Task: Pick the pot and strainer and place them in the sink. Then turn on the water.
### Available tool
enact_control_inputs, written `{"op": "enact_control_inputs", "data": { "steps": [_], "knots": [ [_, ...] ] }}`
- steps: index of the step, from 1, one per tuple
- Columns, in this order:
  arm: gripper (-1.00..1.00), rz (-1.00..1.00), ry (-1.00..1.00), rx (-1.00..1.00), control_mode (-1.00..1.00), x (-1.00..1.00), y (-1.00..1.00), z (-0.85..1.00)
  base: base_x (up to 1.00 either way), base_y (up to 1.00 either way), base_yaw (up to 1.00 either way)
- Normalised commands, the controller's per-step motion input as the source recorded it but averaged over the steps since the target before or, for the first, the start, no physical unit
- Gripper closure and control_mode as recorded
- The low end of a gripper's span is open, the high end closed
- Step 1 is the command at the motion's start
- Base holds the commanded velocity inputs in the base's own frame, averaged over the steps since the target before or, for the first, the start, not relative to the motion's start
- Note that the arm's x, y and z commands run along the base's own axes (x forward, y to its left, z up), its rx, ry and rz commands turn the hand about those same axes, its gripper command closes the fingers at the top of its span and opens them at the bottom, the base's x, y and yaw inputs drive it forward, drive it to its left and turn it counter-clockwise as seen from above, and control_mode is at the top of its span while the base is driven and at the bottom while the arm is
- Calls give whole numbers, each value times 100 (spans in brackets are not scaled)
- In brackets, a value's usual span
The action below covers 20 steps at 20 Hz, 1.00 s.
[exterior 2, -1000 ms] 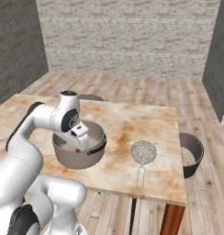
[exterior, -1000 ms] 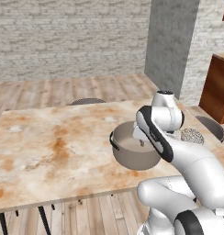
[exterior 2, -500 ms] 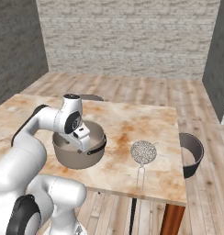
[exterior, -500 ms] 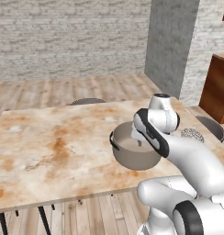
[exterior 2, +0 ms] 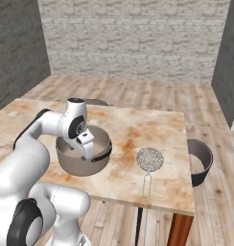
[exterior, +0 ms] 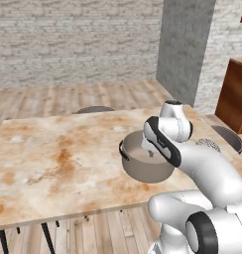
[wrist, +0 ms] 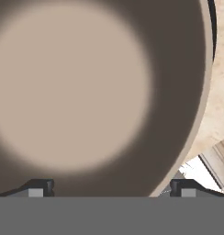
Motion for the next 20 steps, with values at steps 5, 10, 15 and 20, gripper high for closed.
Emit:
{"op": "enact_control_inputs", "data": {
  "steps": [5, 10, 15, 20],
  "knots": [
    [-100, -6, 0, 0, -100, 0, -1, -22, 0, 0, 0],
    [-100, -8, 0, 0, -100, -5, -1, -17, 0, 0, 0],
    [-100, -10, 0, 0, -100, -8, 0, -1, 0, 0, 0],
    [-100, -8, 0, 0, -100, 0, 0, 1, 0, 0, 0]
  ]
}}
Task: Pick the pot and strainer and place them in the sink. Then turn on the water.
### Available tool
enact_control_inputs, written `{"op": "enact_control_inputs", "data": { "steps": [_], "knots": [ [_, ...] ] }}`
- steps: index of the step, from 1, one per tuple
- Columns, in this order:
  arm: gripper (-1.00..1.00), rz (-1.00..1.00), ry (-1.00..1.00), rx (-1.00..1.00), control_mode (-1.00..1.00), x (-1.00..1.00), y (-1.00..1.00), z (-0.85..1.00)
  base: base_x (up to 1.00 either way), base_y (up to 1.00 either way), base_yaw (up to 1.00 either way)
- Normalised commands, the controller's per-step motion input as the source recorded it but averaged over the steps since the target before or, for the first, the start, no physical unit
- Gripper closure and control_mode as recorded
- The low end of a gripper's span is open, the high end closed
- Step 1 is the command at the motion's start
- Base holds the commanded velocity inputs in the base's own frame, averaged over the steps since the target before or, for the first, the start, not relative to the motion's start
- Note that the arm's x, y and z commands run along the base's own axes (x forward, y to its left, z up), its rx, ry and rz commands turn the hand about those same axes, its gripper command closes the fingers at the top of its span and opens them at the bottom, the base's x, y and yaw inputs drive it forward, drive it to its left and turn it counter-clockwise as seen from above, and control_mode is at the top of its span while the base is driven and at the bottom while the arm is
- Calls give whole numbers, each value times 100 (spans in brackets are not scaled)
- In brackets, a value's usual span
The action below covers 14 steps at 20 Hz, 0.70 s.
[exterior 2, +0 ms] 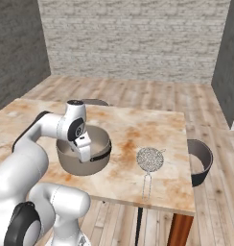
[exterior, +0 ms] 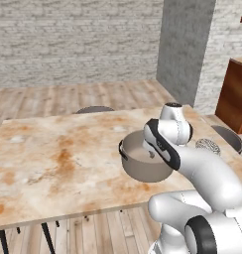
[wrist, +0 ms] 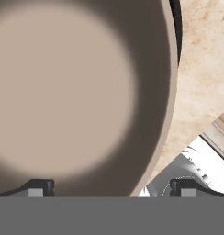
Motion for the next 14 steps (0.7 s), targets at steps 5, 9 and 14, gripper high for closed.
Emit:
{"op": "enact_control_inputs", "data": {
  "steps": [5, 9, 14],
  "knots": [
    [-100, -8, 1, 0, -100, 0, -3, -2, 0, 0, 0],
    [-100, -7, 1, 0, -100, 0, -5, -8, 0, 0, 0],
    [100, -6, 4, 0, -100, 0, 0, -16, 0, 0, 0]
  ]
}}
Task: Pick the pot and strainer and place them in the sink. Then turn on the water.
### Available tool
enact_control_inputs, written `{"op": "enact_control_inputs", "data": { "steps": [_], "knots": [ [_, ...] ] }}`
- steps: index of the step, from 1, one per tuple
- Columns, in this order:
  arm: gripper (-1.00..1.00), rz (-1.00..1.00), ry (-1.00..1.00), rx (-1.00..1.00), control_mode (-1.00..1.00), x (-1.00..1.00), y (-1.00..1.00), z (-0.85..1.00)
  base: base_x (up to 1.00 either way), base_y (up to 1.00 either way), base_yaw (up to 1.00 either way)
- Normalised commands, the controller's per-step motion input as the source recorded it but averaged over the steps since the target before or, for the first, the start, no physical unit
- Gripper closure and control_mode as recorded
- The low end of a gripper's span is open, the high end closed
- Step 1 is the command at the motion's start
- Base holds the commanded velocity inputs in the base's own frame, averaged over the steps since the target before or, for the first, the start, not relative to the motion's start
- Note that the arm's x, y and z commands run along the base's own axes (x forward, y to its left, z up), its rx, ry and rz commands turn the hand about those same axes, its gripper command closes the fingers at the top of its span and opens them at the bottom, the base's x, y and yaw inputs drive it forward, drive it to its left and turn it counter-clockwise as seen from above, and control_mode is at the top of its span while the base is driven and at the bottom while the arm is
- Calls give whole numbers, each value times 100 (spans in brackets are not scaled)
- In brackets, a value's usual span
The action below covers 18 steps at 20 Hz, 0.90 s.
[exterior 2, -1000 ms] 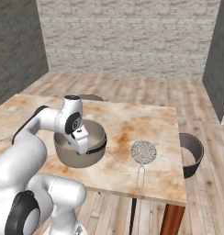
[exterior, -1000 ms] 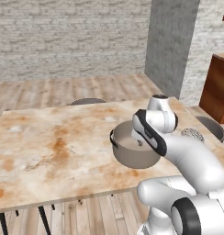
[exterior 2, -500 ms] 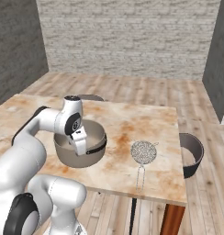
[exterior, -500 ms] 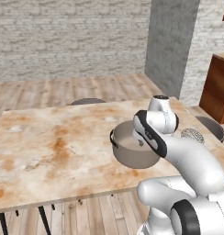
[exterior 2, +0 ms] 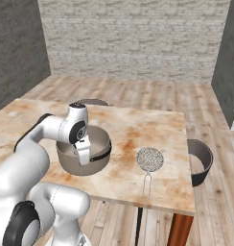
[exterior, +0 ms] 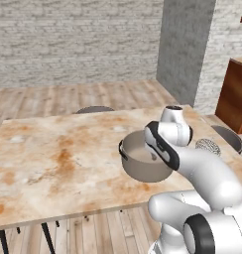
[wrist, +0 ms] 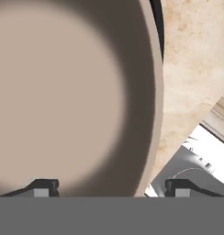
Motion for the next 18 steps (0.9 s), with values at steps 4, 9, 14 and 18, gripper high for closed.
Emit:
{"op": "enact_control_inputs", "data": {
  "steps": [4, 9, 14, 18],
  "knots": [
    [100, -4, 3, 0, -100, 0, 0, -16, 0, 0, 0],
    [100, -1, 0, 0, -100, 0, 0, 0, 0, 0, 0],
    [100, 0, -4, 0, -100, -6, -1, 25, 0, 0, 0],
    [100, 4, -7, 0, -100, -32, -12, 83, 0, 0, 0]
  ]
}}
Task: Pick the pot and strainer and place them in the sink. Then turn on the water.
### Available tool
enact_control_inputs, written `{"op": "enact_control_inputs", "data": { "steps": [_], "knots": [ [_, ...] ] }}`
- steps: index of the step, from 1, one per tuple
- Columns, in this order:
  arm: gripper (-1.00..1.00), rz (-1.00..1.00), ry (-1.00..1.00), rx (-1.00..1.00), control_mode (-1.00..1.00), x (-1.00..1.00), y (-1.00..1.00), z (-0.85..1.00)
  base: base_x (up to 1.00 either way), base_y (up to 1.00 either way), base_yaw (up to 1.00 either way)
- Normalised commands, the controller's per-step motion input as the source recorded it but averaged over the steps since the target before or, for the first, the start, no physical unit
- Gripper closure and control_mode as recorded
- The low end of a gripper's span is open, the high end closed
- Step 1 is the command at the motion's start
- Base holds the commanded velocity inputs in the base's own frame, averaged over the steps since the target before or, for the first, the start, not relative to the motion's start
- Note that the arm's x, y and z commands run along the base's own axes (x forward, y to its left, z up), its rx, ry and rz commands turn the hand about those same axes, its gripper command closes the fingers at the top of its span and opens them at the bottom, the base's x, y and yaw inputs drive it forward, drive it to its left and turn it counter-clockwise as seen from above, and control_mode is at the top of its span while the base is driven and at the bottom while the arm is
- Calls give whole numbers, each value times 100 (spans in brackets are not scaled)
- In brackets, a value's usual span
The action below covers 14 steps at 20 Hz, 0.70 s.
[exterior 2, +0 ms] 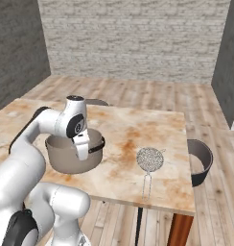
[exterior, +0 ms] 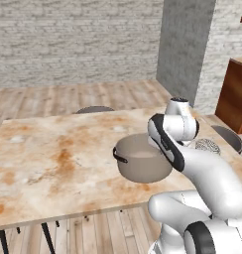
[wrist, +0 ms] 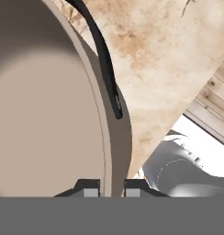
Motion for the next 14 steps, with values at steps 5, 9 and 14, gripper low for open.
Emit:
{"op": "enact_control_inputs", "data": {
  "steps": [5, 9, 14],
  "knots": [
    [100, 11, -9, 0, -100, -49, -19, 100, 0, 0, 0],
    [100, 11, -12, 0, -100, -16, -9, 80, 0, 0, 0],
    [100, 6, -26, 1, -100, 8, 0, 26, 0, 0, 0]
  ]
}}
